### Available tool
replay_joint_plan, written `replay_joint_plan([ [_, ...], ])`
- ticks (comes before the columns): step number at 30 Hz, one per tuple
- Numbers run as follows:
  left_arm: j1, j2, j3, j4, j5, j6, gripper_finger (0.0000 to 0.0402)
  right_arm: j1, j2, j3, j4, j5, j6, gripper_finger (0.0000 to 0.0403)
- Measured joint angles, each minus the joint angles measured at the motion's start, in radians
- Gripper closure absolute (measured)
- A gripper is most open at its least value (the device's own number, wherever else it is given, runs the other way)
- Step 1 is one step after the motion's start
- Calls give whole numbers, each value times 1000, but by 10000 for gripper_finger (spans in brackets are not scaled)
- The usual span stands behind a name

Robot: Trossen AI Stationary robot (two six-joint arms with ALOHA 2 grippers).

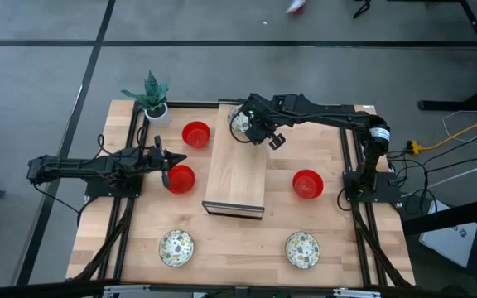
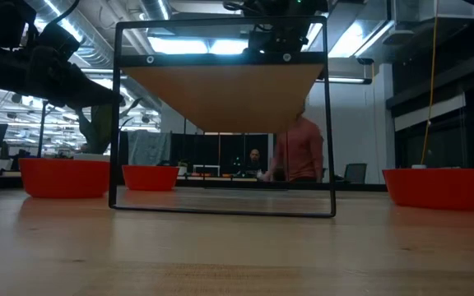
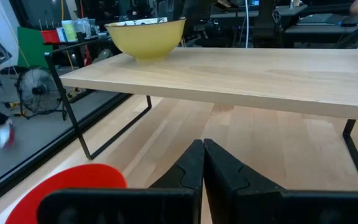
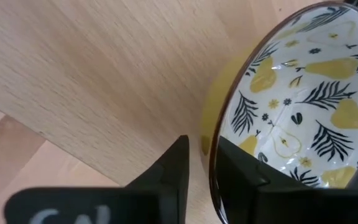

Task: Pick & Place Mini bowls
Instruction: Put the top white patterned bowl on the shelf, then stack the right white patterned bowl on top of the white patterned bowl on the shelf

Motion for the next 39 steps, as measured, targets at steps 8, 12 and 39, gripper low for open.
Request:
replay_joint_plan([
  [8,0,0,0,0,0,0,398,0,0,0,2,42,12,306],
  [12,0,0,0,0,0,0,398,0,0,0,7,44,23,289],
  [39,0,0,0,0,0,0,398,39,-50,0,19,53,60,202],
])
